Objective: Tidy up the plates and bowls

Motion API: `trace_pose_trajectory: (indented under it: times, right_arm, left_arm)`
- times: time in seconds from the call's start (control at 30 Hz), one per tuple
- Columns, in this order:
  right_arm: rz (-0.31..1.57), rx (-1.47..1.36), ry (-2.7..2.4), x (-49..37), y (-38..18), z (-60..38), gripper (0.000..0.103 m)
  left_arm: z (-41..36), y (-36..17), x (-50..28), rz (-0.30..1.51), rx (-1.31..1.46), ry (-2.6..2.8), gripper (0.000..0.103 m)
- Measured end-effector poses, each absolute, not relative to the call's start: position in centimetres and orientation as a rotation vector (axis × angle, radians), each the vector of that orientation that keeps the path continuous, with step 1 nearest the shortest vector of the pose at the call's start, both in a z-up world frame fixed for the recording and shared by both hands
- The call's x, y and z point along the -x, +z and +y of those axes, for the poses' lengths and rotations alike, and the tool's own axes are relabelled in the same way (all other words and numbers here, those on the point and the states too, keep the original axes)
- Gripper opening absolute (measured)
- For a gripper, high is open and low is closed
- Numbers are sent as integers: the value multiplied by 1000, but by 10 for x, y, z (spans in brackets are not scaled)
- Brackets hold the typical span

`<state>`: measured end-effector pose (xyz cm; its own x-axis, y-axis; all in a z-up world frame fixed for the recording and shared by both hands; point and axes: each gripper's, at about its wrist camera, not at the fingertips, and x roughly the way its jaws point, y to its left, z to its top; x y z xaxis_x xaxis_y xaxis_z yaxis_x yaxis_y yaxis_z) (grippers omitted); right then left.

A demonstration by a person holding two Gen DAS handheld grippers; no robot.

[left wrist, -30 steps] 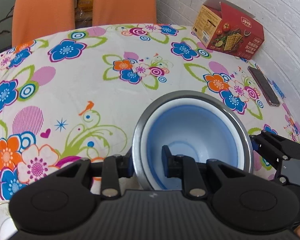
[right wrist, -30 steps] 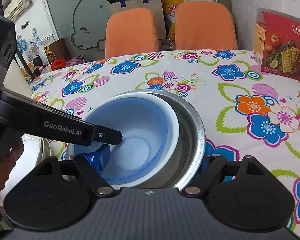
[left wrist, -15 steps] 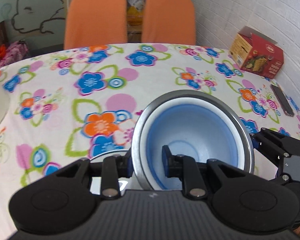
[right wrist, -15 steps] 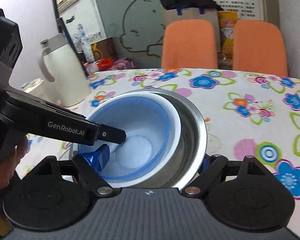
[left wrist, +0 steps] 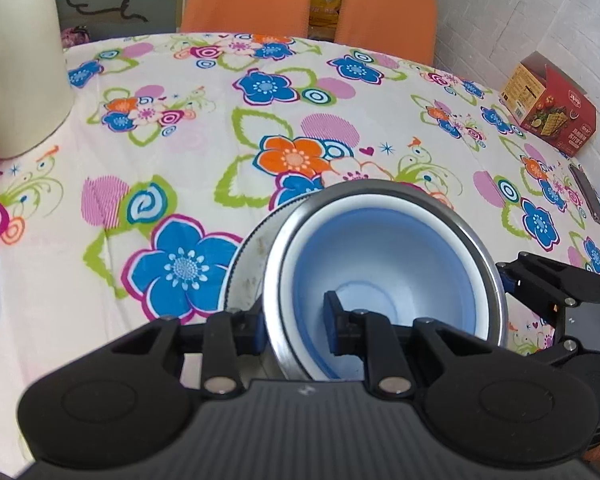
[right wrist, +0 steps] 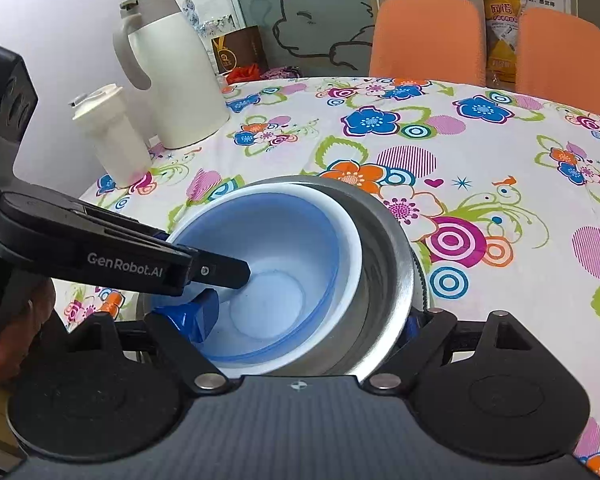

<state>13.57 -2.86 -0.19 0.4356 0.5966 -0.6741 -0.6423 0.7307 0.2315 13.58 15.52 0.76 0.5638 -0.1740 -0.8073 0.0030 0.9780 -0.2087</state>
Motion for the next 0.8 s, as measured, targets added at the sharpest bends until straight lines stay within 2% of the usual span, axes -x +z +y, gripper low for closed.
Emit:
trace_pose_trajectory:
  times: [0.1, 0.17, 0.23, 0.27, 0.5, 0.6, 0.8]
  right_arm:
    - [813, 81, 773, -136, -2, -26, 74]
    - [813, 75, 777, -137, -3, -27, 73]
    - [820, 36, 773, -140, -2, -30, 73]
    - [824, 16, 769, -142, -2, -32, 73]
    - [742, -11, 682, -139, 11, -40, 73]
    - [703, -19, 637, -140, 18, -47, 73]
    - [683, -80, 621, -145, 26, -59, 73]
  left_arm:
    - [157, 8, -136, 952, 206, -97, 19]
    - [159, 8, -136, 939, 220, -98, 28]
    - [161, 10, -134, 907, 232, -115, 66]
    - [161, 11, -133, 891, 241, -120, 69]
    - [162, 29, -121, 789, 190, -42, 75]
    - [169, 39, -116, 740, 201, -1, 86]
    - [171, 52, -111, 677, 231, 12, 86]
